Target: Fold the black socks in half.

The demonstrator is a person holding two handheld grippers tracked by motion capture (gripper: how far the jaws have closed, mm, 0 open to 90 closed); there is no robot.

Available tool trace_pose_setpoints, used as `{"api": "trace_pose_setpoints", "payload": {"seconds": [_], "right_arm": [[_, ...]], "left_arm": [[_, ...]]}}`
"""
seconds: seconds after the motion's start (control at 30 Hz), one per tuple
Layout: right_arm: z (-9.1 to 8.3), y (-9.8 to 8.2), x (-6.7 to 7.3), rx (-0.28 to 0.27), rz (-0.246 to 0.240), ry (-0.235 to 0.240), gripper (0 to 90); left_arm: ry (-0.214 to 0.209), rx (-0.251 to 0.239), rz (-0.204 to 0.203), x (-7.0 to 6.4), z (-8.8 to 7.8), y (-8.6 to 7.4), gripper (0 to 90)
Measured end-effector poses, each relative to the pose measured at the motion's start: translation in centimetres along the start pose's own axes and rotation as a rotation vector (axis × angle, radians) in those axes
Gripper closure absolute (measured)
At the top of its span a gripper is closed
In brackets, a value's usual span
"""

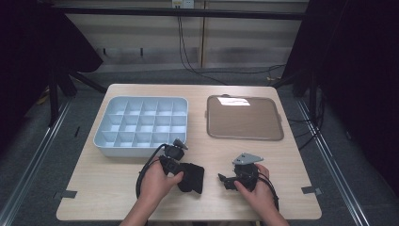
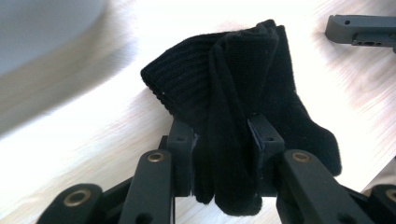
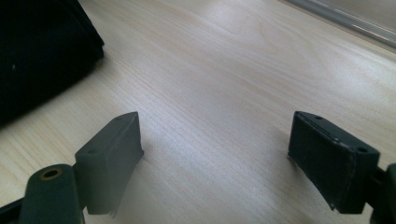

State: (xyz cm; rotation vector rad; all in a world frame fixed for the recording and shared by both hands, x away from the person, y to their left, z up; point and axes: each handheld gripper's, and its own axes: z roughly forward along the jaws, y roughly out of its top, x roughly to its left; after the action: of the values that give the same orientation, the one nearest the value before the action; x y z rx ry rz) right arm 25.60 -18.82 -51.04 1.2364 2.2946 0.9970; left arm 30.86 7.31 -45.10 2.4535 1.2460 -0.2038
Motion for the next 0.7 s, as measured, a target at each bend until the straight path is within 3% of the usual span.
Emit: {"api": "trace_pose_setpoints", "payload": {"seconds": [0.27, 0.7], "right_arm": [[0.0, 0.0, 0.0, 0.0, 0.002, 0.0, 16.7], [0.0, 0.0, 0.0, 0.0, 0.001, 0.0, 16.7]], "left_arm": [[0.014, 0.007, 0.006, 0.1, -2.0, 0.5, 66.9], [0.046, 0.064, 0.009, 0.7, -5.0, 1.6, 66.8]]}}
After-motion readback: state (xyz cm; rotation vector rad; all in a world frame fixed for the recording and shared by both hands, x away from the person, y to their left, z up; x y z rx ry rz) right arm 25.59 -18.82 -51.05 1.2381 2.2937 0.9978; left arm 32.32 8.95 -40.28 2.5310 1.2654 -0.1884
